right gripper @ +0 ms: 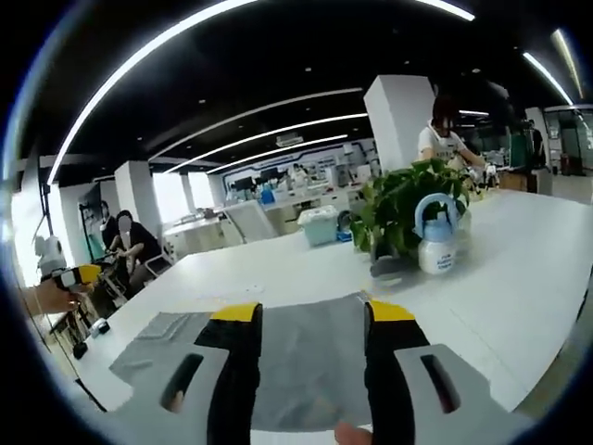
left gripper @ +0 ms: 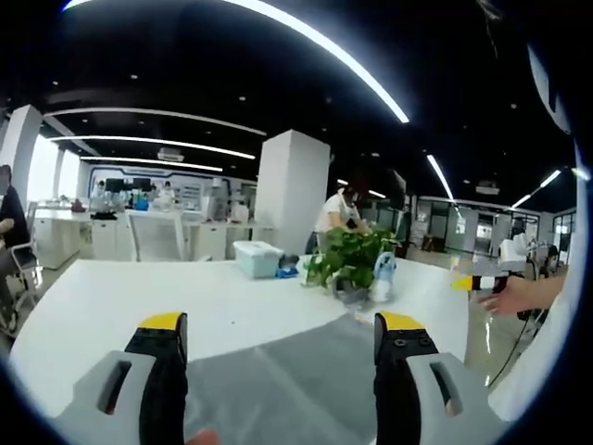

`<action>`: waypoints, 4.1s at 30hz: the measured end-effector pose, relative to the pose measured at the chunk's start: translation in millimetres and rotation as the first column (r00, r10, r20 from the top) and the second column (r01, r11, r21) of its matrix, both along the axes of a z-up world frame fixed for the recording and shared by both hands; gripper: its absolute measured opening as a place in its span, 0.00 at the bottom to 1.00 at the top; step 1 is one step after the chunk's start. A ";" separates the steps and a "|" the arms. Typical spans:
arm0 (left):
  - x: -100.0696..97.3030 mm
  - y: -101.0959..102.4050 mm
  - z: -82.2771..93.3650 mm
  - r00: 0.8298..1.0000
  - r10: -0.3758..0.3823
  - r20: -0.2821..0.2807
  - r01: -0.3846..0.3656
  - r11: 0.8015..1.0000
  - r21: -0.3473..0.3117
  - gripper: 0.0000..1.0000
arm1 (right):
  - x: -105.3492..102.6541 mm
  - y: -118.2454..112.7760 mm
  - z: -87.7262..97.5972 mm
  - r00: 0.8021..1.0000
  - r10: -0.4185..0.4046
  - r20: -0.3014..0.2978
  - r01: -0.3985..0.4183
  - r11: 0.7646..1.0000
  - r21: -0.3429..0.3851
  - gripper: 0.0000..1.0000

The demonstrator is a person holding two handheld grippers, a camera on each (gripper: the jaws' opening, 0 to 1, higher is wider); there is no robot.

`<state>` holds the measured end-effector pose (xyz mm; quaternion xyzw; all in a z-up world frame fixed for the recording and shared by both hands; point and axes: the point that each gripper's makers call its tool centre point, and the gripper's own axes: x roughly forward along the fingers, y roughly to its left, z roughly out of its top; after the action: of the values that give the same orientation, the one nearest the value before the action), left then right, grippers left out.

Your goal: Fold the towel on the table until its edges align and the towel forms a compact rectangular stack.

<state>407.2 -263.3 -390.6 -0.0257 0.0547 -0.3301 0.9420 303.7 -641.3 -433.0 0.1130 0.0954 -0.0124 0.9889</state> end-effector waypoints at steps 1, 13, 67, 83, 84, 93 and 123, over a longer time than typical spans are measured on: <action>1.9 -4.3 1.4 1.000 -0.005 0.001 0.005 1.000 0.005 0.84 | -0.7 -3.0 -1.9 1.000 -0.008 -0.003 0.008 1.000 0.004 0.42; 20.2 -50.0 6.9 0.998 -0.070 0.006 0.069 0.997 0.046 0.78 | 2.4 -20.2 -44.5 0.992 -0.018 -0.126 0.016 1.000 -0.013 0.34; 80.6 -218.9 -12.5 0.927 -0.369 -0.065 0.373 0.927 0.050 0.58 | 2.5 -77.6 -194.7 0.862 -0.109 -0.495 0.113 0.993 -0.022 0.20; 95.7 -269.2 -7.5 0.888 -0.458 -0.040 0.460 0.884 0.086 0.58 | 0.8 -78.9 -214.3 0.833 -0.097 -0.545 0.107 0.994 -0.013 0.18; 96.5 -273.5 -8.4 0.885 -0.464 -0.040 0.465 0.880 0.092 0.58 | -0.3 -78.6 -216.4 0.828 -0.095 -0.553 0.106 0.994 -0.011 0.17; 104.0 -297.0 -13.7 0.870 -0.491 -0.054 0.494 0.865 0.090 0.57 | -2.0 -77.7 -220.7 0.810 -0.093 -0.578 0.073 0.996 -0.058 0.13; 146.4 -390.1 -81.3 0.820 -0.549 -0.164 0.571 0.804 0.167 0.47 | -3.2 -86.1 -222.5 0.816 -0.127 -0.564 0.109 0.992 -0.066 0.09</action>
<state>553.6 -653.4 -471.9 0.0726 0.1448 -0.5840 0.7955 300.5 -727.3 -655.6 0.0949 0.3777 -0.1081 0.9147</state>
